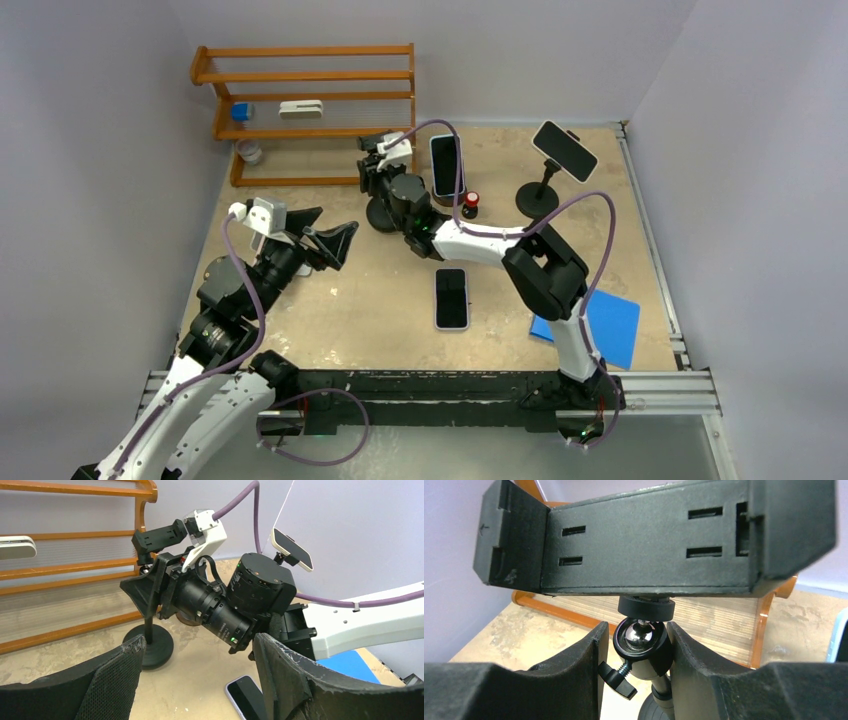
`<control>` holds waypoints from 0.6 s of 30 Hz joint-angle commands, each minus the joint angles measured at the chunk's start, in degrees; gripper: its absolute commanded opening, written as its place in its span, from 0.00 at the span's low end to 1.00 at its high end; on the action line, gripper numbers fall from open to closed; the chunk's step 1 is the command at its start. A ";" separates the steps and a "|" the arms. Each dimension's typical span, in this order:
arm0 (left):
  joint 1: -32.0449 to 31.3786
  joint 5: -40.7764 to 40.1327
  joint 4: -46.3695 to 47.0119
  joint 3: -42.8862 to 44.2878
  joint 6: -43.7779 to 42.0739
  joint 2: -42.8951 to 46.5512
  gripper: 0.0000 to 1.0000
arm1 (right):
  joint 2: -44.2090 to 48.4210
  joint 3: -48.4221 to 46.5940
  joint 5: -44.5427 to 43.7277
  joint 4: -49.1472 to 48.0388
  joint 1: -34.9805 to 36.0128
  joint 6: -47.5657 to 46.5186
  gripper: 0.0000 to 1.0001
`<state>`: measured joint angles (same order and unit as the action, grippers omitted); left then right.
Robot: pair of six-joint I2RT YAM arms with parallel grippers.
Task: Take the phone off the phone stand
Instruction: Place the phone stand at the center of the board.
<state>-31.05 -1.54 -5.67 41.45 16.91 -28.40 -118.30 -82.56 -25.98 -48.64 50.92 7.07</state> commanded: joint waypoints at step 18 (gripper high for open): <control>-0.37 -0.90 0.80 0.21 0.06 0.17 0.77 | -4.37 -10.69 -0.22 -4.98 -0.99 -0.13 0.00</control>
<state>-31.20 -1.80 -5.67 41.45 16.91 -28.32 -123.90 -88.84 -25.98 -47.86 50.22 7.25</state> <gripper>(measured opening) 0.767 0.461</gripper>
